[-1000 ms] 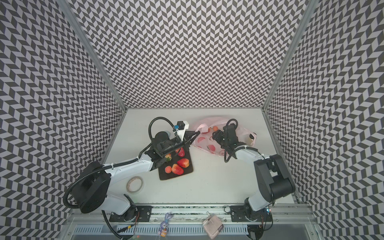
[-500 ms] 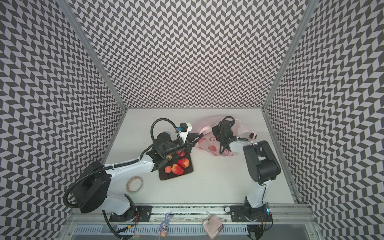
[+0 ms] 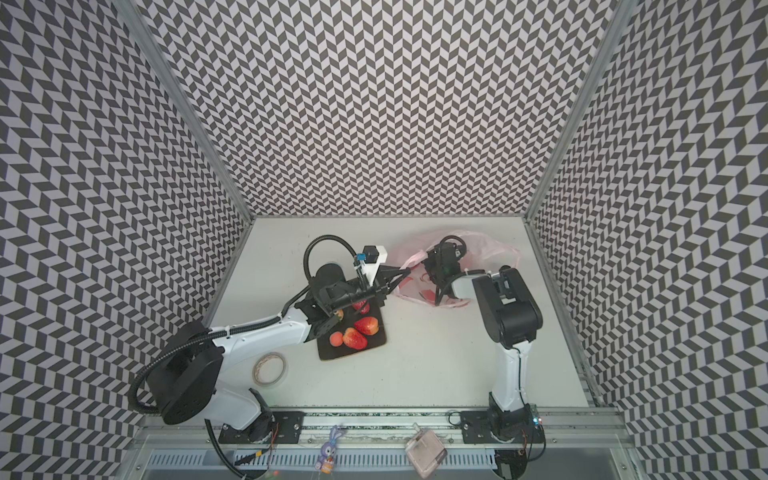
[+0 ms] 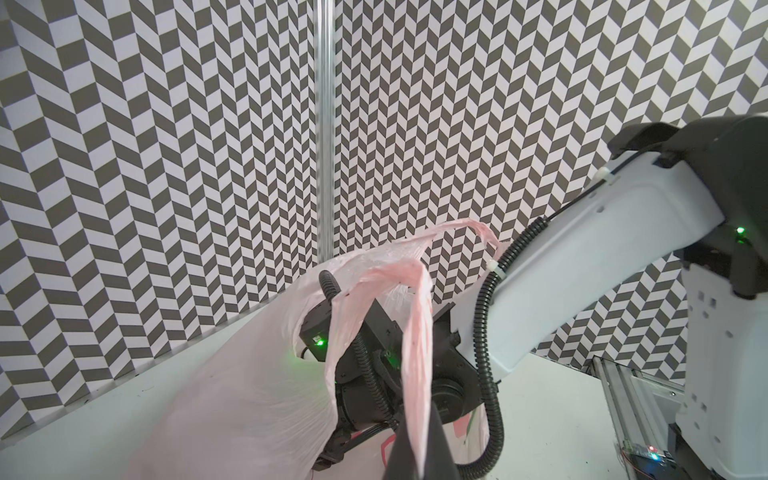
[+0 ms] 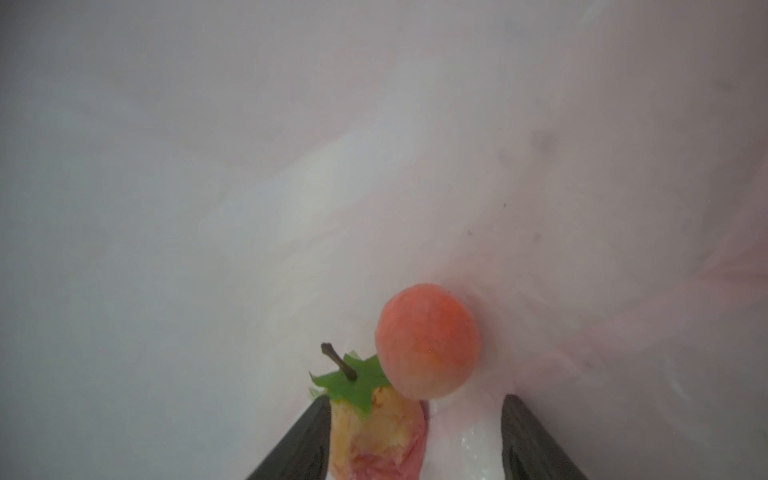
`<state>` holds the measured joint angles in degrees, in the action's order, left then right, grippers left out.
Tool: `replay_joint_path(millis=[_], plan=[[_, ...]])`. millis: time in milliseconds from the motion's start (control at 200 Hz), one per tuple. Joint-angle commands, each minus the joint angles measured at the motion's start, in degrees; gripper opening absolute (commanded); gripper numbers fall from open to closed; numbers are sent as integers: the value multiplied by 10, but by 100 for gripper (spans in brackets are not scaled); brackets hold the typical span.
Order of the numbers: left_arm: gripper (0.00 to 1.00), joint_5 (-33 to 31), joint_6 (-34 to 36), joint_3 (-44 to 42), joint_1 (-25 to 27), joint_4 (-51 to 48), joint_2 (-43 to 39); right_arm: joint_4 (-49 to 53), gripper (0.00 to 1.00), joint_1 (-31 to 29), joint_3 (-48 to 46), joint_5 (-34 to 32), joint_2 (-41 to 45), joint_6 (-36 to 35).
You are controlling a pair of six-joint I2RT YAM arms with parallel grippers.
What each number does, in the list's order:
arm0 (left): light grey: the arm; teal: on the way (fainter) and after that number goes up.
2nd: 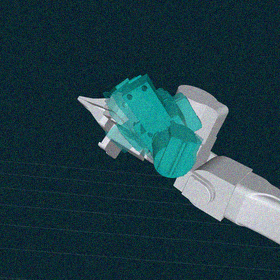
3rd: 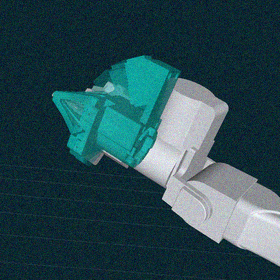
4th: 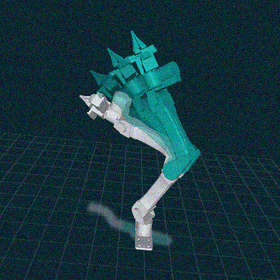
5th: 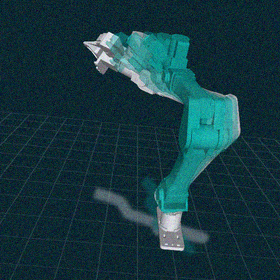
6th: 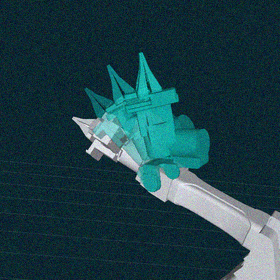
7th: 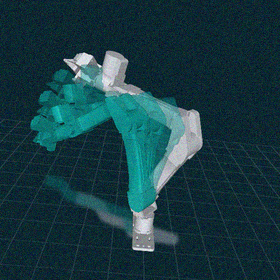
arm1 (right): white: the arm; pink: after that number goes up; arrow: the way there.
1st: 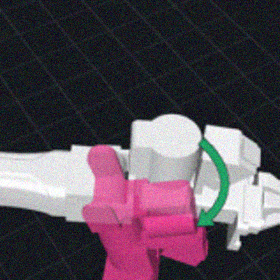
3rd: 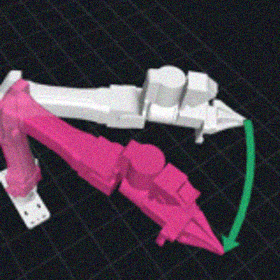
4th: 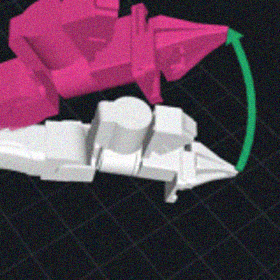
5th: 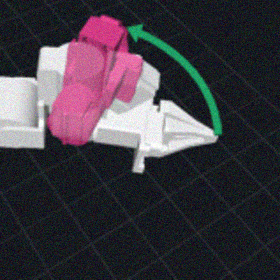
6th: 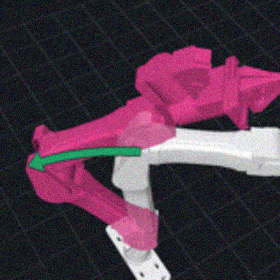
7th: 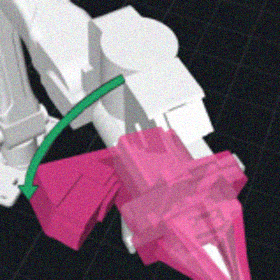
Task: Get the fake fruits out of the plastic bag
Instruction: 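Close the right gripper on the small peach inside the bag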
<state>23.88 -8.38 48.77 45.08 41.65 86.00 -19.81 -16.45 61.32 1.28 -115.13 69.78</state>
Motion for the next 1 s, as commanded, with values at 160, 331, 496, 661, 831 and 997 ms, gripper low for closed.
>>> replay_joint_path(millis=[160,331,496,661,831,997], plan=[[0,32,17,24,15,-24,-5,-21,58,2,42,-9,-52,40],[0,34,23,22,20,-38,-13,-3,54,4,70,-16,-80,48],[0,27,17,8,21,-38,-22,7,46,5,90,-15,-101,35],[0,14,12,-9,22,-33,-34,-1,38,10,81,-5,-82,2],[0,1,2,-20,22,-24,-35,-21,33,10,43,7,-25,-41],[0,-30,-2,-23,22,-20,-28,-47,32,12,-11,34,38,-67]])
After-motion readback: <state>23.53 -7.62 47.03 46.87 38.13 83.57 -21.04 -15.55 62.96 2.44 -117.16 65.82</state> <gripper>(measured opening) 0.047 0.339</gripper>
